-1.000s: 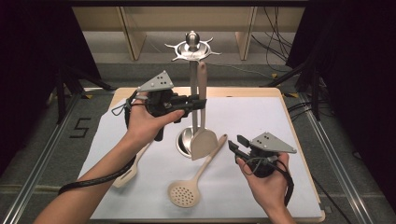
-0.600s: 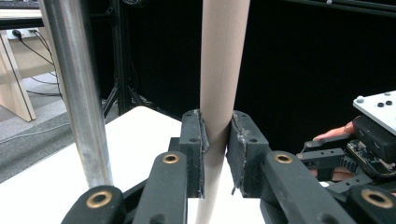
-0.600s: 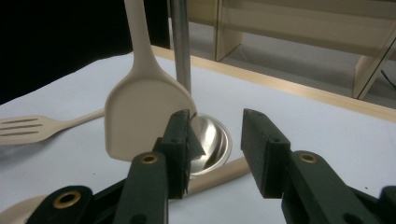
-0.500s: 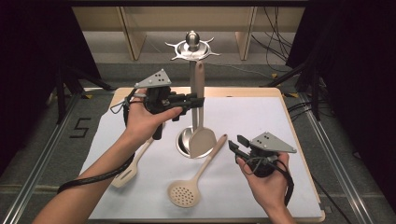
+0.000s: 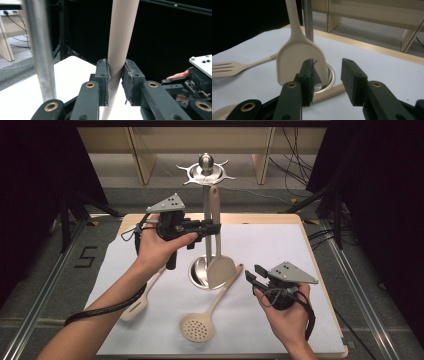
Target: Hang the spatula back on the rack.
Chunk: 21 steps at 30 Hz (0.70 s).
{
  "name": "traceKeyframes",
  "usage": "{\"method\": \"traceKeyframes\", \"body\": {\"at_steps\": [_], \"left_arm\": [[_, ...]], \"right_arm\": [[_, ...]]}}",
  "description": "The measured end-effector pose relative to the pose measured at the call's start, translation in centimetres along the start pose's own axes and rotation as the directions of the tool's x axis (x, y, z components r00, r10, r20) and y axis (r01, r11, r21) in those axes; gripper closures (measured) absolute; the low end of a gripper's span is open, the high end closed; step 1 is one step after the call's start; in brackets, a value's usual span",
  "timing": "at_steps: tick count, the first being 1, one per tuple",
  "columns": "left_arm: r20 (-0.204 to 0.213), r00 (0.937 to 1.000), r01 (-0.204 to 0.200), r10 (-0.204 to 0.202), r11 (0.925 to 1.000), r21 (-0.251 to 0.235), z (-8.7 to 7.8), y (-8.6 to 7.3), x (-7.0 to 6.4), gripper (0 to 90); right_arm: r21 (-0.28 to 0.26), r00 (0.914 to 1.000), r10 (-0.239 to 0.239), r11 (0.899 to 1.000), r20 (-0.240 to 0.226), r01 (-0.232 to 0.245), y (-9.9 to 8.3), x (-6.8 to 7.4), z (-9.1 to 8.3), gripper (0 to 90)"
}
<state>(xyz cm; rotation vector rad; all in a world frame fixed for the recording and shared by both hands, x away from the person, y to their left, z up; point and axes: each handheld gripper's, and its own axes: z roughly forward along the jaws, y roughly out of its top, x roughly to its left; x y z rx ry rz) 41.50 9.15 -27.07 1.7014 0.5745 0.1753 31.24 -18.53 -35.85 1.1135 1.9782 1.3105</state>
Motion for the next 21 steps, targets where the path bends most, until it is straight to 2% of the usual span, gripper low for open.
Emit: {"method": "traceKeyframes", "body": {"at_steps": [5, 6, 7, 9, 14, 15, 16, 17, 18, 19, 20, 21], "left_arm": [[-0.024, 0.9994, 0.023, -0.023, 0.9992, -0.032, -0.6, -0.2, 0.4, 72.5], [-0.031, 0.9993, 0.021, -0.022, 0.9992, -0.035, -0.7, -0.2, 0.5, 72.2], [-0.038, 0.9990, 0.022, -0.024, 0.9990, -0.038, -0.8, -0.2, 0.5, 72.0], [-0.045, 0.9986, 0.026, -0.027, 0.9988, -0.043, -0.8, -0.3, 0.6, 71.6], [-0.059, 0.9981, 0.015, -0.018, 0.9983, -0.057, -0.8, -0.4, 0.5, 70.2], [-0.062, 0.9980, 0.007, -0.011, 0.9978, -0.065, -0.9, -0.4, 0.4, 69.0], [-0.072, 0.9972, -0.023, 0.017, 0.9964, -0.081, -1.3, -0.3, 0.1, 64.7], [-0.072, 0.9972, -0.023, 0.017, 0.9964, -0.081, -1.3, -0.3, 0.1, 62.0], [-0.090, 0.9949, -0.055, 0.047, 0.9948, -0.085, -1.7, -0.3, -0.1, 62.0], [-0.107, 0.9916, -0.082, 0.073, 0.9928, -0.087, -2.1, -0.3, -0.2, 57.8], [-0.112, 0.9906, -0.089, 0.079, 0.9921, -0.089, -2.2, -0.2, -0.3, 55.5], [-0.118, 0.9889, -0.102, 0.090, 0.9903, -0.094, -2.6, -0.2, -0.5, 54.5]], "right_arm": [[-0.006, 0.9999, -0.006, 1.000, 0.012, 0.006, 0.0, 0.0, 0.0, 63.6], [0.004, 0.9996, 0.026, 1.000, 0.010, -0.026, 0.0, 0.2, 0.0, 63.6], [0.002, 0.9993, 0.035, 0.999, 0.010, -0.035, 0.0, 0.3, 0.0, 63.6], [0.002, 1.0000, 0.009, 1.000, 0.004, -0.009, 0.0, 0.1, 0.1, 63.6], [0.004, 0.9995, 0.029, 1.000, 0.015, -0.029, 0.0, 0.2, 0.0, 63.3], [0.017, 0.9998, 0.019, 1.000, 0.012, -0.019, 0.0, 0.1, -0.1, 63.3], [0.015, 0.9999, 0.011, 1.000, 0.007, -0.012, 0.0, -0.1, -0.1, 63.2], [0.015, 0.9999, 0.011, 1.000, 0.007, -0.012, 0.0, -0.1, -0.1, 63.2], [0.013, 0.9998, 0.014, 1.000, 0.013, -0.014, 0.0, -0.1, -0.1, 63.2], [0.014, 0.9996, 0.022, 1.000, 0.016, -0.023, -0.1, -0.2, -0.1, 63.2], [0.018, 0.9997, 0.020, 1.000, 0.017, -0.021, -0.1, -0.3, -0.1, 63.2], [0.019, 0.9990, 0.040, 0.999, 0.019, -0.040, -0.1, -0.2, -0.1, 63.1]]}}
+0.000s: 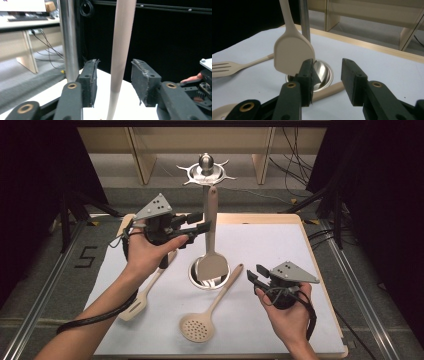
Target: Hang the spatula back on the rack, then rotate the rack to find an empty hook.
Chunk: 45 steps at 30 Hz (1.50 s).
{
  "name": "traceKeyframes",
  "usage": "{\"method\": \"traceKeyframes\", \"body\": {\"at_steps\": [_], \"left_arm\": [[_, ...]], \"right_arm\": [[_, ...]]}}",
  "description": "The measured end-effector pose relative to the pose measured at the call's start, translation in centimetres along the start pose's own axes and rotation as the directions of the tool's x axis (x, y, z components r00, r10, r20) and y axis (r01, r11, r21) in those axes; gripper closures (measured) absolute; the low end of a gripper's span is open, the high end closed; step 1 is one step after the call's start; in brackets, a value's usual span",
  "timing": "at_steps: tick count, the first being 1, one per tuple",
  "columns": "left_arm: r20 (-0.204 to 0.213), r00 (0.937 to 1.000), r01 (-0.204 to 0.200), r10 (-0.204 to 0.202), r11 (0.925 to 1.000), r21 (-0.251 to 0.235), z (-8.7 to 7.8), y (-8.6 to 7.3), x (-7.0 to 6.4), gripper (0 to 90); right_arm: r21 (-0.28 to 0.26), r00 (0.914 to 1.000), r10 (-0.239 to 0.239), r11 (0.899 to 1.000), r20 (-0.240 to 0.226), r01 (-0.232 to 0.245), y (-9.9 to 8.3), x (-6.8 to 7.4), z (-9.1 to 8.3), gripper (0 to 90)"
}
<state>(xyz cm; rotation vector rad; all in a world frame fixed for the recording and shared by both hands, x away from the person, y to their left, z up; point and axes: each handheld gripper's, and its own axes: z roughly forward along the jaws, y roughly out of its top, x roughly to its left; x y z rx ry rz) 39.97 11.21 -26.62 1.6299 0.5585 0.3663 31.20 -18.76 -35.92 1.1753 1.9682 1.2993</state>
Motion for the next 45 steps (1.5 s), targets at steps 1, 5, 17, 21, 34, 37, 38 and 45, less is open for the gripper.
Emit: {"method": "traceKeyframes", "body": {"at_steps": [1, 5, 17, 21, 34, 37, 38, 45], "left_arm": [[-0.004, 0.9999, -0.011, 0.011, 0.9999, -0.006, -0.3, 0.1, -0.1, 51.9], [-0.035, 0.9988, -0.037, 0.036, 0.9990, -0.027, -1.1, 0.6, 0.0, 51.3], [-0.172, 0.9847, 0.017, -0.027, 0.9983, -0.056, -2.4, 1.5, 0.0, 85.9], [-0.166, 0.9858, 0.016, -0.027, 0.9976, -0.068, -2.5, 2.0, 0.1, 89.3], [-0.199, 0.9787, -0.083, 0.052, 0.9850, -0.152, -2.3, 5.6, -0.4, 89.4], [-0.206, 0.9773, -0.080, 0.049, 0.9863, -0.144, -2.0, 5.7, -0.1, 89.4], [-0.205, 0.9777, -0.078, 0.047, 0.9862, -0.146, -2.0, 5.7, 0.0, 89.5], [-0.239, 0.9704, -0.076, 0.038, 0.9855, -0.152, -1.9, 5.7, 0.7, 89.5]], "right_arm": [[0.003, 0.9999, -0.010, 1.000, -0.001, 0.010, 0.0, -0.3, 0.1, 63.0], [-0.008, 1.0000, -0.002, 1.000, -0.001, 0.002, -0.1, -0.6, 0.4, 62.9], [-0.008, 0.9989, -0.044, 0.999, 0.019, 0.044, 0.2, -1.0, 0.4, 62.6], [-0.005, 0.9998, -0.018, 1.000, 0.002, 0.018, 0.2, -0.7, 0.6, 62.6], [0.012, 0.9999, 0.016, 1.000, 0.005, -0.016, 0.0, -1.6, 0.7, 62.9], [0.034, 0.9990, 0.038, 0.999, 0.024, -0.039, 0.1, -1.3, 0.4, 63.0], [0.012, 0.9993, 0.028, 1.000, 0.022, -0.029, 0.1, -1.4, 0.6, 63.0], [0.006, 0.9999, -0.013, 1.000, 0.004, 0.013, 0.0, -1.7, 0.9, 63.0]]}}
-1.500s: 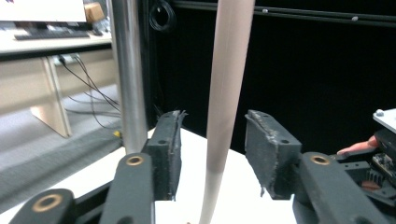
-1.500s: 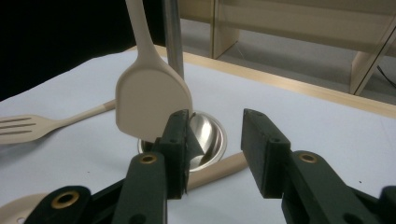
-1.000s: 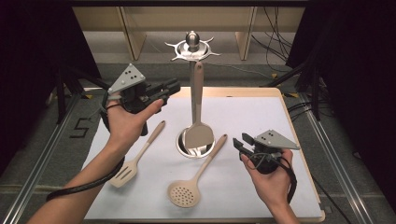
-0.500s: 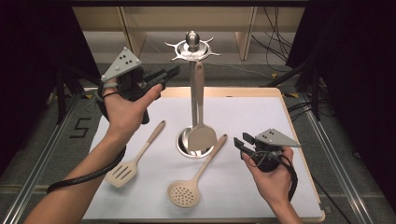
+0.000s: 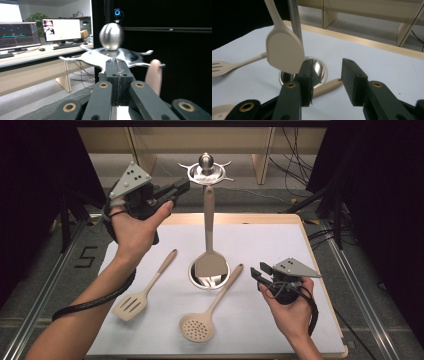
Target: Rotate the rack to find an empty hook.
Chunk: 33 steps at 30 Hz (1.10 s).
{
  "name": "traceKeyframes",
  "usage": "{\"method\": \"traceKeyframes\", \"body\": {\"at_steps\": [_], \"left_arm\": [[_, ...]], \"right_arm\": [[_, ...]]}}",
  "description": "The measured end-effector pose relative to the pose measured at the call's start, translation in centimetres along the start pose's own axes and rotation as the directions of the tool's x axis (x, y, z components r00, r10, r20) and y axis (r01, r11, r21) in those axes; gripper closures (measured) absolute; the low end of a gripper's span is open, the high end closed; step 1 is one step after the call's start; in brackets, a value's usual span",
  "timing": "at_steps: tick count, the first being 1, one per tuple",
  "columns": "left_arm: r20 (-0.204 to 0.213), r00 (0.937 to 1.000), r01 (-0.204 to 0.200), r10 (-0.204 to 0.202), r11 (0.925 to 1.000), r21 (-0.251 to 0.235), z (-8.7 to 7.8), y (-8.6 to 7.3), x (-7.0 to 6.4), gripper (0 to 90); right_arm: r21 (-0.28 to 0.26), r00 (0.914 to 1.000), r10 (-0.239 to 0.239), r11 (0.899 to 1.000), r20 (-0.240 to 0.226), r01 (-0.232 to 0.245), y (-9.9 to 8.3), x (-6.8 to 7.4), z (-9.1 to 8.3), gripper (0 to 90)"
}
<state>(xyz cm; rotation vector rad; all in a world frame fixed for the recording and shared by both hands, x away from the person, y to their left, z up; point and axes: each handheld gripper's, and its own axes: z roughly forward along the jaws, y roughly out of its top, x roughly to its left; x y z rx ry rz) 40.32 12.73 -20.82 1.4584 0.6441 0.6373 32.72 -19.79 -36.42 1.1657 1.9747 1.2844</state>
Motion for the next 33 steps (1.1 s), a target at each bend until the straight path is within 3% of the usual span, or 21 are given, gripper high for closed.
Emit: {"method": "traceKeyframes", "body": {"at_steps": [6, 7, 12, 15, 18, 19, 22, 23, 28, 33], "left_arm": [[-0.035, 0.9993, 0.012, -0.012, 0.9999, 0.003, 0.5, 0.2, 1.1, 89.5], [-0.039, 0.9992, 0.010, -0.009, 0.9999, 0.007, 0.6, 0.2, 1.3, 89.5], [-0.051, 0.9987, 0.005, -0.004, 0.9997, 0.024, 1.4, 0.3, 1.9, 89.5], [-0.055, 0.9985, 0.003, -0.002, 0.9995, 0.030, 1.9, 0.4, 2.4, 89.5], [-0.065, 0.9979, 0.003, 0.000, 0.9993, 0.038, 2.2, 0.5, 2.7, 89.5], [-0.069, 0.9976, 0.003, 0.000, 0.9990, 0.044, 2.3, 0.5, 2.8, 89.5], [-0.071, 0.9974, 0.008, -0.005, 0.9987, 0.050, 2.8, 0.5, 3.0, 89.5], [-0.071, 0.9975, 0.004, 0.000, 0.9984, 0.057, 2.9, 0.5, 3.1, 89.5], [-0.064, 0.9979, -0.003, 0.008, 0.9973, 0.074, 3.3, 0.6, 3.3, 89.5], [-0.072, 0.9973, -0.013, 0.018, 0.9978, 0.064, 3.0, 0.4, 3.4, 87.6]], "right_arm": [[0.019, 0.9997, -0.026, 0.999, 0.000, 0.026, -0.1, -0.2, -0.1, 62.9], [0.011, 0.9999, 0.011, 1.000, 0.003, -0.011, 0.0, 0.1, 0.0, 62.9], [-0.003, 1.0000, 0.009, 1.000, -0.005, -0.009, 0.0, 0.0, 0.1, 62.9], [0.015, 0.9997, 0.025, 1.000, 0.003, -0.025, 0.0, 0.2, 0.0, 63.0], [-0.002, 0.9999, -0.014, 1.000, -0.001, 0.014, 0.0, -0.1, 0.2, 62.9], [-0.006, 1.0000, -0.005, 1.000, -0.006, 0.005, 0.0, 0.0, 0.2, 62.9], [0.014, 0.9991, 0.041, 0.999, 0.006, -0.041, -0.1, 0.3, 0.2, 62.9], [0.022, 0.9998, 0.021, 1.000, 0.004, -0.021, -0.1, 0.1, 0.1, 62.9], [0.032, 0.9989, 0.043, 0.999, 0.019, -0.043, -0.1, 0.3, 0.0, 62.9], [0.025, 0.9993, 0.028, 0.999, 0.023, -0.028, -0.1, 0.1, 0.1, 62.8]]}}
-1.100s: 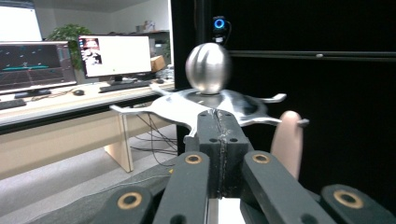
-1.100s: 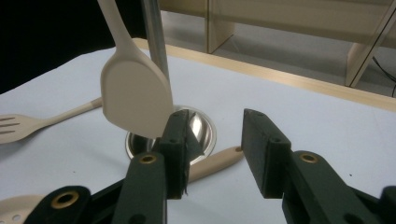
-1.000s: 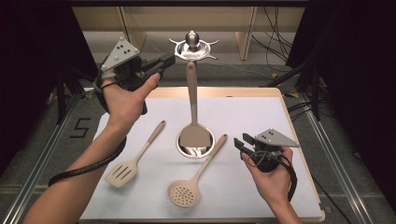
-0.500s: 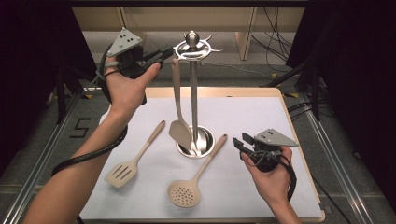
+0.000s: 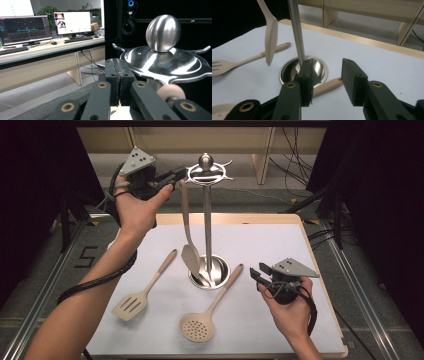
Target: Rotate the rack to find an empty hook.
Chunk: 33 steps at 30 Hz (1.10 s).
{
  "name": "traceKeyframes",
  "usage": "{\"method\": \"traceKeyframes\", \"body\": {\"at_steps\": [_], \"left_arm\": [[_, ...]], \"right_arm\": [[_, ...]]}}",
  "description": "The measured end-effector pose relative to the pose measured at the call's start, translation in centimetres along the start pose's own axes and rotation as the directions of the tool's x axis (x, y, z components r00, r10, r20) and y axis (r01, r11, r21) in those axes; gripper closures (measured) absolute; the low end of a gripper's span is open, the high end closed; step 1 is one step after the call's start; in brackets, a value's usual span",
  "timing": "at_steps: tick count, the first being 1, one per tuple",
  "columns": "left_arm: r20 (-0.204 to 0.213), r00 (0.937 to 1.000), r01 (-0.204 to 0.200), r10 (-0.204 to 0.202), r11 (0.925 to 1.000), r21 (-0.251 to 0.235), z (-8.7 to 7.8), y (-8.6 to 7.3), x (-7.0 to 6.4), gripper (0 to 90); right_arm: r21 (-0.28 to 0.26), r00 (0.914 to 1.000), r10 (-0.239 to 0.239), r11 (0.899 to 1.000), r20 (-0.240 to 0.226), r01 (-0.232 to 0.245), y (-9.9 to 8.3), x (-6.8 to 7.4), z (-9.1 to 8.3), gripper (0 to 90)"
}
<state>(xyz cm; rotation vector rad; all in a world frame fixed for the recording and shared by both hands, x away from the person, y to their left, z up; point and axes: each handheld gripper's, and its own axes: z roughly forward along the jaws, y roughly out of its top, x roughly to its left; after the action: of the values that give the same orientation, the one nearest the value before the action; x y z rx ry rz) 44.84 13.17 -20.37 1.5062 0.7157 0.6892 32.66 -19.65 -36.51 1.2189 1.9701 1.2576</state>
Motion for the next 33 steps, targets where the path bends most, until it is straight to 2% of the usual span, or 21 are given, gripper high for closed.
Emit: {"method": "traceKeyframes", "body": {"at_steps": [3, 6, 8, 9, 10, 11, 13, 14, 15, 16, 17, 19, 20, 21, 22, 23, 24, 26, 28, 29, 33], "left_arm": [[0.000, 1.0000, 0.006, -0.006, 0.9999, -0.013, -0.7, -0.4, 0.3, 85.4], [-0.014, 0.9999, 0.005, -0.006, 0.9997, -0.024, -1.9, -1.2, 0.8, 80.1], [-0.015, 0.9999, 0.008, -0.008, 0.9998, -0.016, -2.6, -1.9, 1.2, 75.6], [-0.019, 0.9998, 0.002, -0.002, 0.9999, -0.010, -3.0, -2.3, 1.4, 70.0], [-0.023, 0.9997, -0.003, 0.003, 1.0000, 0.000, -3.4, -2.7, 1.6, 66.5], [-0.025, 0.9997, -0.001, 0.001, 0.9999, 0.012, -3.8, -3.2, 1.9, 66.5], [-0.032, 0.9993, 0.020, -0.019, 0.9993, 0.032, -4.5, -4.4, 2.3, 59.1], [-0.067, 0.9971, 0.039, -0.036, 0.9984, 0.040, -4.8, -4.9, 2.5, 48.1], [-0.074, 0.9968, 0.035, -0.032, 0.9984, 0.045, -4.9, -5.3, 2.9, 48.1], [-0.089, 0.9947, 0.056, -0.051, 0.9967, 0.058, -5.2, -5.7, 3.1, 46.7], [-0.092, 0.9945, 0.057, -0.051, 0.9960, 0.068, -5.3, -6.2, 3.3, 45.2], [-0.099, 0.9937, 0.062, -0.053, 0.9935, 0.095, -5.5, -6.9, 3.5, 43.9], [-0.101, 0.9935, 0.064, -0.053, 0.9920, 0.109, -5.5, -7.2, 3.5, 43.9], [-0.094, 0.9944, 0.061, -0.049, 0.9910, 0.120, -5.5, -7.5, 3.6, 44.5], [-0.102, 0.9924, 0.082, -0.068, 0.9870, 0.138, -5.6, -7.8, 3.4, 45.7], [-0.104, 0.9920, 0.088, -0.072, 0.9843, 0.153, -5.7, -8.1, 3.3, 46.6], [-0.104, 0.9926, 0.080, -0.063, 0.9831, 0.165, -5.7, -8.4, 3.3, 47.6], [-0.095, 0.9947, 0.059, -0.041, 0.9795, 0.193, -5.6, -8.8, 3.4, 48.7], [-0.086, 0.9959, 0.047, -0.029, 0.9753, 0.216, -5.5, -9.3, 3.4, 48.7], [-0.073, 0.9969, 0.045, -0.029, 0.9724, 0.229, -5.4, -9.6, 3.4, 48.5], [-0.064, 0.9977, 0.038, -0.021, 0.9606, 0.275, -5.5, -10.5, 3.6, 47.6]], "right_arm": [[-0.003, 0.9998, 0.013, 1.000, -0.015, -0.013, 0.0, 0.2, -0.1, 62.8], [-0.024, 0.9997, -0.023, 0.999, -0.012, 0.023, 0.0, -0.2, 0.0, 62.7], [-0.008, 0.9999, 0.002, 1.000, -0.011, -0.002, 0.0, -0.2, -0.2, 62.6], [-0.008, 0.9996, -0.027, 1.000, -0.001, 0.027, 0.0, -0.7, -0.1, 62.4], [0.005, 1.0000, 0.010, 1.000, -0.002, -0.010, 0.0, -0.4, -0.2, 62.4], [0.005, 1.0000, 0.010, 1.000, -0.002, -0.010, 0.0, -0.4, -0.2, 62.4], [-0.005, 1.0000, -0.009, 1.000, -0.004, 0.009, -0.1, -0.8, 0.0, 62.3], [-0.006, 1.0000, 0.002, 1.000, -0.006, -0.002, -0.2, -0.8, 0.1, 62.4], [-0.006, 1.0000, 0.002, 1.000, -0.006, -0.002, -0.2, -0.8, 0.1, 62.4], [0.010, 1.0000, 0.005, 1.000, 0.006, -0.005, -0.2, -0.8, 0.0, 62.3], [-0.021, 0.9997, -0.012, 1.000, 0.020, 0.013, -0.3, -0.9, 0.2, 62.3], [0.024, 0.9999, 0.010, 1.000, 0.004, -0.010, -0.2, -0.8, 0.0, 62.4], [0.014, 0.9999, -0.015, 1.000, 0.006, 0.015, -0.2, -1.0, 0.1, 62.4], [0.003, 0.9998, 0.009, 1.000, 0.015, -0.009, -0.2, -0.8, 0.1, 62.4], [-0.013, 0.9999, 0.005, 1.000, 0.016, -0.005, -0.3, -0.8, 0.1, 62.4], [-0.001, 0.9999, -0.015, 1.000, 0.007, 0.015, -0.1, -0.9, 0.0, 62.4], [0.012, 0.9999, 0.011, 1.000, 0.006, -0.011, -0.1, -0.7, -0.1, 62.4], [0.006, 0.9997, -0.020, 1.000, 0.010, 0.020, -0.1, -1.1, -0.1, 62.4], [0.000, 0.9999, 0.011, 1.000, 0.009, -0.011, -0.1, -1.0, 0.0, 62.4], [-0.002, 0.9998, -0.012, 1.000, 0.014, 0.012, -0.1, -1.2, 0.0, 62.4], [0.020, 0.9997, 0.019, 1.000, 0.018, -0.019, 0.0, -0.9, -0.2, 62.4]]}}
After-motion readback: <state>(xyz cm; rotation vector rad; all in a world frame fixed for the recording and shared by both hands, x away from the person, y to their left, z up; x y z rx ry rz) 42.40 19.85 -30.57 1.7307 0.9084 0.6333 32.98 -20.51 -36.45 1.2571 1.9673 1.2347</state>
